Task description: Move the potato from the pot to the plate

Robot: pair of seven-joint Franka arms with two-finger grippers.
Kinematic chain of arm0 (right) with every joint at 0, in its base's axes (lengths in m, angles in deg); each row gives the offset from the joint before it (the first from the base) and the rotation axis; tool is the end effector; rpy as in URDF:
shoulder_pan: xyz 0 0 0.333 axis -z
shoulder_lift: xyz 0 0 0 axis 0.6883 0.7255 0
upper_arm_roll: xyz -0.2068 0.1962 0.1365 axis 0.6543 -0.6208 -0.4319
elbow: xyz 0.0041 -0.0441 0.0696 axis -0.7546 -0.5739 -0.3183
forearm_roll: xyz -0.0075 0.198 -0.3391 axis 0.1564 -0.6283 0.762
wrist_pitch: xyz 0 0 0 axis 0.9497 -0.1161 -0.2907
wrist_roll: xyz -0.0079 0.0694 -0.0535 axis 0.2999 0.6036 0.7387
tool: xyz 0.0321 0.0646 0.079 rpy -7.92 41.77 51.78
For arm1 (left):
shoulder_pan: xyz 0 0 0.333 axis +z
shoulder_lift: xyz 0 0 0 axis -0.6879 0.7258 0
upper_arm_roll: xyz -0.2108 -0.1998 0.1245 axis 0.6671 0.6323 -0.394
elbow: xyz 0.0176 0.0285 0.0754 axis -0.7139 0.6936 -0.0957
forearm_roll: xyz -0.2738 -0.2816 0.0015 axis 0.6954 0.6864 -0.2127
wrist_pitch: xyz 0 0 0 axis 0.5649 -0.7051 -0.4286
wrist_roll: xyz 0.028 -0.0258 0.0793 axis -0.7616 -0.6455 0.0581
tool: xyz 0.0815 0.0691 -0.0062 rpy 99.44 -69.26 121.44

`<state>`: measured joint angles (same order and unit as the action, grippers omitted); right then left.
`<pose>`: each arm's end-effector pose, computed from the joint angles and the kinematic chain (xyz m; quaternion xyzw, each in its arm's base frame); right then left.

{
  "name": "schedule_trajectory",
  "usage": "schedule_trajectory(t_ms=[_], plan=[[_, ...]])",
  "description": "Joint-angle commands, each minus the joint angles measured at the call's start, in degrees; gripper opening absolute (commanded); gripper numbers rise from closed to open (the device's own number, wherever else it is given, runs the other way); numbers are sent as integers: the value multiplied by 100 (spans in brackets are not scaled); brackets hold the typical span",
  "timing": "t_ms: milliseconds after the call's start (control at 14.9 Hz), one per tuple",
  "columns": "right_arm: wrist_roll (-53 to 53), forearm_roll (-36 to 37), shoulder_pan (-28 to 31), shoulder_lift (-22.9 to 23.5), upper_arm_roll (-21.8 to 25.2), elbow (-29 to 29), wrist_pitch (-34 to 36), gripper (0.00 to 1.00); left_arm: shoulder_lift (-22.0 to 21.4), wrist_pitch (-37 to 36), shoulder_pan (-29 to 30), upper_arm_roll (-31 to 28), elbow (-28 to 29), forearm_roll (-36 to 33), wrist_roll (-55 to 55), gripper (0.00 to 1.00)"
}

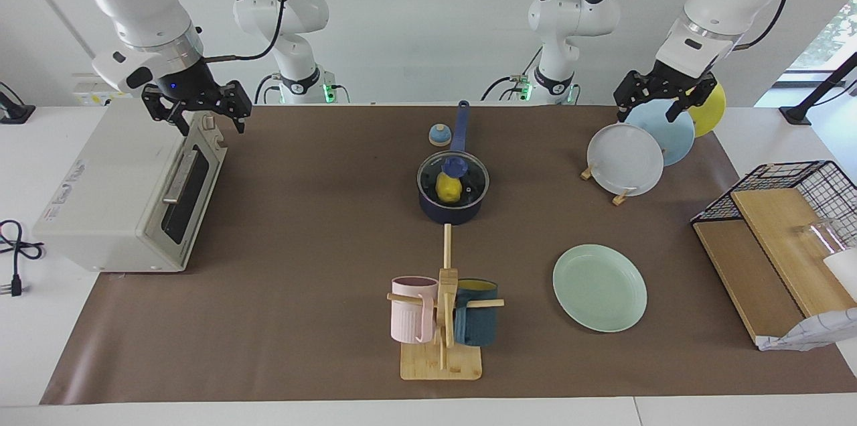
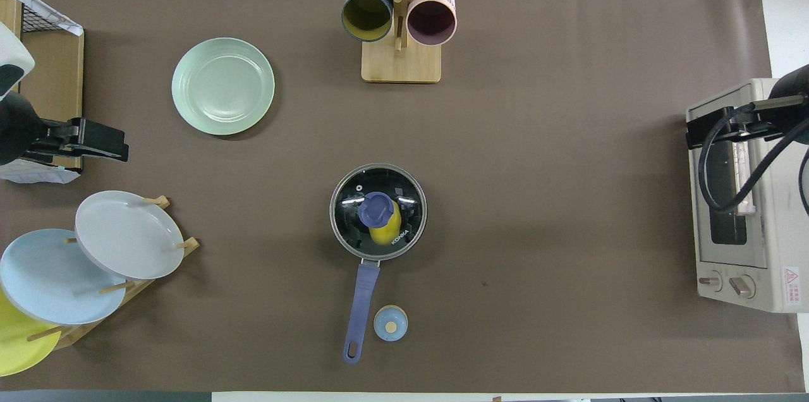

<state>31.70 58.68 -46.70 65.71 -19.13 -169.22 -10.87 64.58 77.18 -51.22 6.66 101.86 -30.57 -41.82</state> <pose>0.5569 0.0115 0.6197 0.9988 0.0370 -0.0209 0.0225 0.5311 -0.0811 0.6339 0.9991 -0.0383 -0.0145 0.0076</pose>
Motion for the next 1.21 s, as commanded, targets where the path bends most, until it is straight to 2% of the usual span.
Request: schedule_trajectory(t_ms=[0, 670, 1138], plan=[[-98, -133, 66, -86, -40, -77, -18, 100, -122, 52, 28, 10, 140, -18, -5, 100], [-98, -160, -57, -121, -101, -112, -17, 100, -122, 52, 28, 2, 149, -18, -5, 100], [709, -256, -794, 142, -119, 142, -211, 100, -122, 52, 28, 10, 140, -18, -5, 100]])
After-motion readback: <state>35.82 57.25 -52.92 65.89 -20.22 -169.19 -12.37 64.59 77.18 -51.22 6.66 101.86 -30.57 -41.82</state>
